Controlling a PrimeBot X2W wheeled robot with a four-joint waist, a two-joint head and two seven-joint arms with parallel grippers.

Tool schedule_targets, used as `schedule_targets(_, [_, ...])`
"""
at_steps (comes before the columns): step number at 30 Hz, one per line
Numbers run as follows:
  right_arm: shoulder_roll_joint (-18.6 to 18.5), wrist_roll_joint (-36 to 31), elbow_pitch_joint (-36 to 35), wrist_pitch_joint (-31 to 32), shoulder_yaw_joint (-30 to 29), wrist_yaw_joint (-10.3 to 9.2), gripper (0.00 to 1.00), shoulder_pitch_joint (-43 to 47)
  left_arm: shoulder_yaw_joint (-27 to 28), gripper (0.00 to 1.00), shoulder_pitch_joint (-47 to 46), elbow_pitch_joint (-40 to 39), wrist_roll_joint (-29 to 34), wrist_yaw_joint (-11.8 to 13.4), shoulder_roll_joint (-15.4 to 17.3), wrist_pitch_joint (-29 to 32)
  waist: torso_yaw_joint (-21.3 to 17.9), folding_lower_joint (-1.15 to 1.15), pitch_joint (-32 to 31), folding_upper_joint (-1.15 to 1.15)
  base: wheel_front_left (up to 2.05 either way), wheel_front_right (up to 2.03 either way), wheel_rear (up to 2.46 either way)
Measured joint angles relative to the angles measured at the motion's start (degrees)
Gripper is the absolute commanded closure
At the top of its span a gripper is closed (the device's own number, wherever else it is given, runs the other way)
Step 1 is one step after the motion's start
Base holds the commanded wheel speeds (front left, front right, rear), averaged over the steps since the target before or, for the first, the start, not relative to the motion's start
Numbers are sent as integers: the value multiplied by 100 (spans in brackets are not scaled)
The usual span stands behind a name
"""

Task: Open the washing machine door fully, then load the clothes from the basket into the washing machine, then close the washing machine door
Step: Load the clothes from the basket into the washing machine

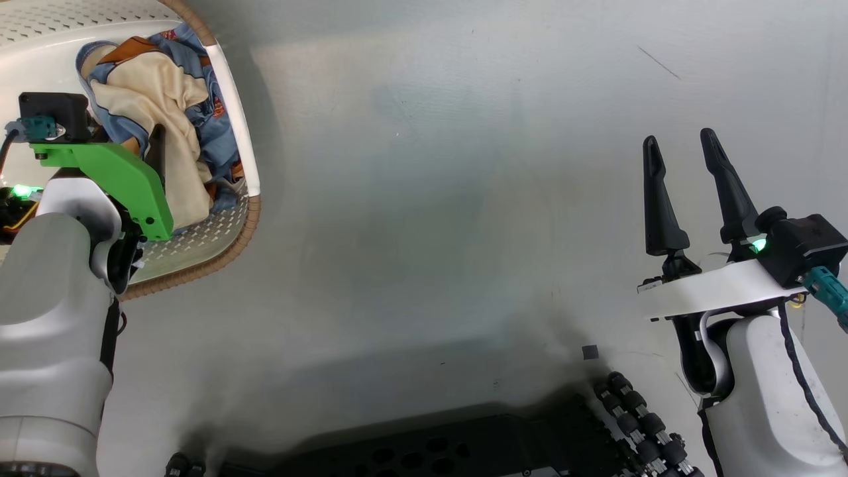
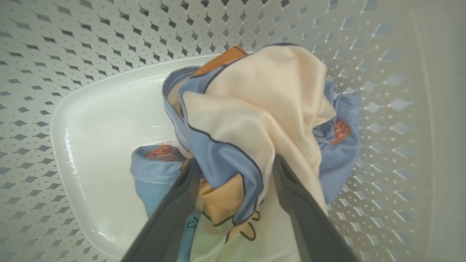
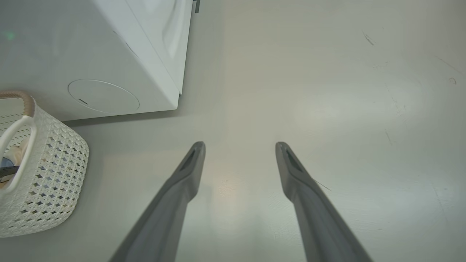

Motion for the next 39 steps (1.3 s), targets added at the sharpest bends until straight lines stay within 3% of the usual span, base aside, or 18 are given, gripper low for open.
schedule_targets(17, [13, 0, -76, -1, -21, 0, 0, 4, -176, 0, -387, 294, -186, 0, 9, 175, -148, 0, 224, 0, 0, 0, 0])
schedule_targets(18, [13, -1, -78, -1, -24, 0, 0, 4, -181, 23, -405, 346, -214, 0, 9, 187, -149, 0, 227, 0, 0, 0, 0])
schedule_targets(19, [14, -1, -82, -1, -26, 0, 0, 4, -200, 33, -407, 382, -214, 0, 13, 218, -149, 0, 228, 0, 0, 0, 0])
schedule_targets(20, [14, -3, -91, -1, -26, 0, 0, 4, -213, 64, -406, 405, -214, 0, 13, 218, -149, 0, 229, 0, 0, 0, 0])
schedule_targets(21, [15, -10, -104, -1, -27, 0, 0, 4, -222, 85, -407, 420, -215, 0, 12, 218, -149, 0, 229, 0, 0, 0, 0])
schedule_targets(22, [16, -10, -115, -1, -31, 0, 0, 4, -231, 100, -408, 433, -215, 0, 12, 216, -149, 0, 228, 0, 0, 0, 0])
schedule_targets(39, [23, -70, -122, -1, -176, 0, 0, -9, -492, 100, -366, 553, -411, 0, -181, -292, -38, 0, 13, 0, 0, 0, 0])
